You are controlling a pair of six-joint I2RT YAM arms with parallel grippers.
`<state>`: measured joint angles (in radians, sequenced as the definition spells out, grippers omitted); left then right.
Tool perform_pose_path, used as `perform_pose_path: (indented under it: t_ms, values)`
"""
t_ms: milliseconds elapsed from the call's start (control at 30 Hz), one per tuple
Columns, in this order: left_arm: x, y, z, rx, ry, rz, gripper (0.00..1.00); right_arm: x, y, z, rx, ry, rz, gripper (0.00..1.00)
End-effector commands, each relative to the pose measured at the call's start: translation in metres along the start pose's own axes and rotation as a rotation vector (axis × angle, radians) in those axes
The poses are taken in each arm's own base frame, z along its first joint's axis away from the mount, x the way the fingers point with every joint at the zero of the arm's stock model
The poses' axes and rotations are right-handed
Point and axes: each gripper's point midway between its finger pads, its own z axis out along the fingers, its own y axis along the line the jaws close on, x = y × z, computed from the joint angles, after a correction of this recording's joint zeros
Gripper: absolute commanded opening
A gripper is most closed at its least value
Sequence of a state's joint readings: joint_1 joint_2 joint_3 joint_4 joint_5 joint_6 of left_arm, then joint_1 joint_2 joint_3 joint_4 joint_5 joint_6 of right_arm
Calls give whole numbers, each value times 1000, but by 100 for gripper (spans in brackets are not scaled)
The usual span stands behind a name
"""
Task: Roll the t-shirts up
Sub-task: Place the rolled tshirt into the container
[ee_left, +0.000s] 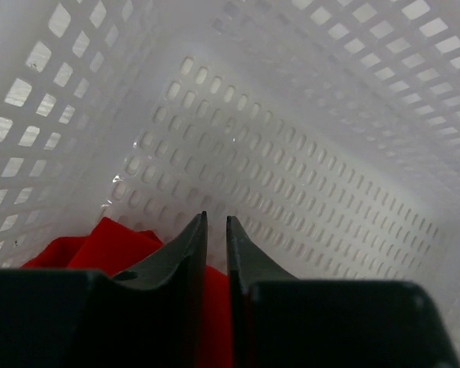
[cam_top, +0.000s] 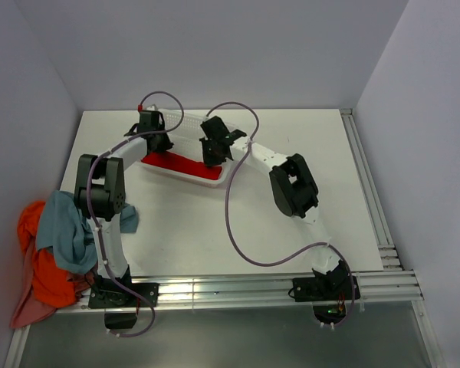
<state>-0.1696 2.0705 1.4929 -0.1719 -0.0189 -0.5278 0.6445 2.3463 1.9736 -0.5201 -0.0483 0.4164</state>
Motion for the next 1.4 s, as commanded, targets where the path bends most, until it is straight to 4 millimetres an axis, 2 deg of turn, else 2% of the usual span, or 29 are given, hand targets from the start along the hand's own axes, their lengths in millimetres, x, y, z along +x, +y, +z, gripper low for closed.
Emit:
perform_pose_path:
  t_ms: [0,67,167,300,500,533,667,700,833,867,933,967,1033,1067,1100,1133,1167,1200,1233,1267,1300,1333,1367]
  values:
    - [-26,-18,-14,55,-51,20,20,-20,15,-20,-60,-37,-42,8]
    - [-22,-16,-16,49,-41,12,15,-18,28,-30,-124,-29,-54,8]
    - [-20,-15,-20,46,-35,11,11,-1,37,-38,-191,4,-65,8]
    - [-16,-13,-21,36,-13,17,8,6,48,-49,-236,19,-87,8]
    - [-16,-12,-25,32,-10,22,7,-9,48,-65,-209,-29,-75,8]
    - [-17,-13,-27,35,-14,22,7,-13,47,-68,-198,-44,-69,11]
    - [-32,-10,-34,12,-57,23,18,-20,47,-85,-194,-88,-55,24]
    - [-39,-13,-35,22,-70,19,20,-25,47,-90,-195,-110,-55,31]
    - [-64,-27,-48,67,-123,11,34,-38,47,-115,-208,-173,-57,40]
    - [-71,-32,-54,78,-140,9,36,-41,47,-126,-207,-192,-57,42]
    - [-82,-38,-63,94,-168,3,43,-43,40,-134,-190,-202,-51,45]
    - [-89,-42,-72,105,-188,1,45,-48,38,-146,-180,-229,-41,48]
    - [-91,-43,-80,112,-200,-7,50,-46,25,-152,-140,-234,-15,55]
    - [-97,-47,-91,123,-223,-12,51,-47,23,-163,-136,-249,6,57]
    - [-92,-44,-94,123,-217,-18,53,-48,15,-167,-105,-261,27,62]
    - [-94,-46,-100,132,-229,-36,55,-40,4,-164,-81,-247,48,65]
    - [-90,-44,-110,136,-234,-47,57,-43,3,-177,-85,-276,80,66]
    - [-88,-42,-115,134,-239,-67,59,-40,-2,-178,-73,-281,99,69]
    - [-89,-45,-123,158,-258,-114,64,-27,-10,-174,-58,-263,121,69]
    - [-94,-49,-142,188,-297,-125,68,-27,-11,-175,-67,-279,161,69]
    - [-77,-41,-141,178,-274,-139,71,-29,-17,-183,-48,-314,181,69]
    - [-73,-40,-147,178,-280,-158,76,-16,-24,-176,-30,-297,196,69]
    - [-78,-44,-165,205,-318,-162,77,-18,-27,-177,-30,-318,230,69]
